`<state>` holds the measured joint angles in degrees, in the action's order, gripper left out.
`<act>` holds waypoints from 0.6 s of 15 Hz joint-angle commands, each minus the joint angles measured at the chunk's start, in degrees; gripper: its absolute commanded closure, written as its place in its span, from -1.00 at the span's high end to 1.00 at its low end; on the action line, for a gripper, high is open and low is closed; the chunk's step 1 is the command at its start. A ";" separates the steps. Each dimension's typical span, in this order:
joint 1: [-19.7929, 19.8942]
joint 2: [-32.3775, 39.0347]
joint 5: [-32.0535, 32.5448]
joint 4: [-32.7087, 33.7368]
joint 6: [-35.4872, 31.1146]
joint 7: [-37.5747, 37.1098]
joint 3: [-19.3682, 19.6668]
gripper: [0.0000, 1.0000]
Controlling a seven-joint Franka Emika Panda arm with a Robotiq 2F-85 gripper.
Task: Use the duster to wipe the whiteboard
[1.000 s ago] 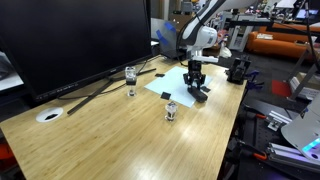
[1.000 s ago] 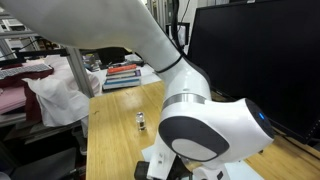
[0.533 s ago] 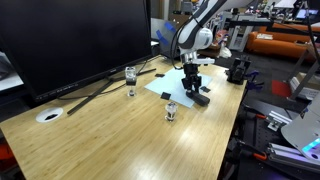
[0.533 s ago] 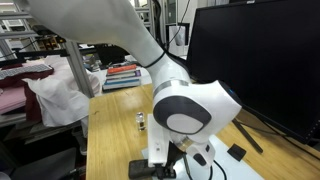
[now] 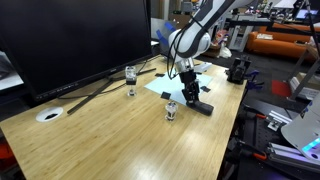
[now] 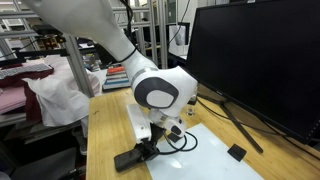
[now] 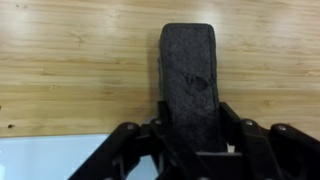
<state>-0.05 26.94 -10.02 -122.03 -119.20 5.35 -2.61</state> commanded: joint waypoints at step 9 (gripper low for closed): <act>-0.82 -5.75 1.00 -8.26 -7.62 5.41 -2.65 0.53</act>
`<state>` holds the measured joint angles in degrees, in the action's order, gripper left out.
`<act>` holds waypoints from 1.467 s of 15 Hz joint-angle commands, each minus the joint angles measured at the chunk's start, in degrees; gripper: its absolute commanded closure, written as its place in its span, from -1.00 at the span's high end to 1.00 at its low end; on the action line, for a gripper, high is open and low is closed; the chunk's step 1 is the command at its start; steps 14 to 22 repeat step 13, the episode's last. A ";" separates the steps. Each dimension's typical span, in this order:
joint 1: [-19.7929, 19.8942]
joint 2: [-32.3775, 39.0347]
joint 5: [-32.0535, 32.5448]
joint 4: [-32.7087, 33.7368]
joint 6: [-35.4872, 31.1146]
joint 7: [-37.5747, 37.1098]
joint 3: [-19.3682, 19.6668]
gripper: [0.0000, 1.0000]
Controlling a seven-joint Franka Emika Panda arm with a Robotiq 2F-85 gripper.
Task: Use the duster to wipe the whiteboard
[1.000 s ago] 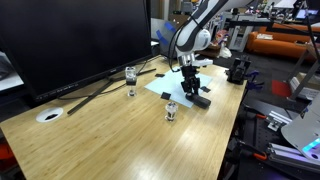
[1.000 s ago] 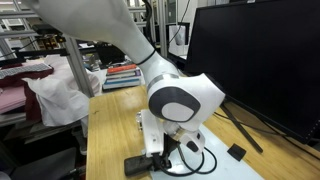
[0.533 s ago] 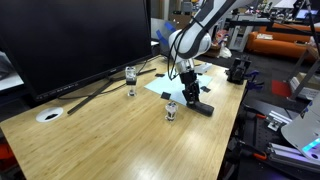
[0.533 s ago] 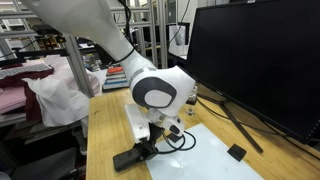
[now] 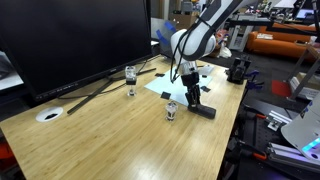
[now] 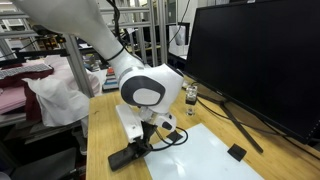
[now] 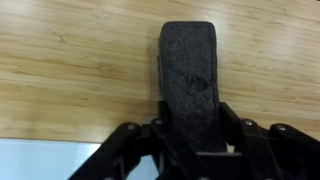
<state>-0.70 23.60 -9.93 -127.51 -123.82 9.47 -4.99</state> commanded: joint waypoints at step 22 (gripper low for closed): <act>-0.11 -2.70 0.18 -2.48 -2.16 1.31 -0.41 0.67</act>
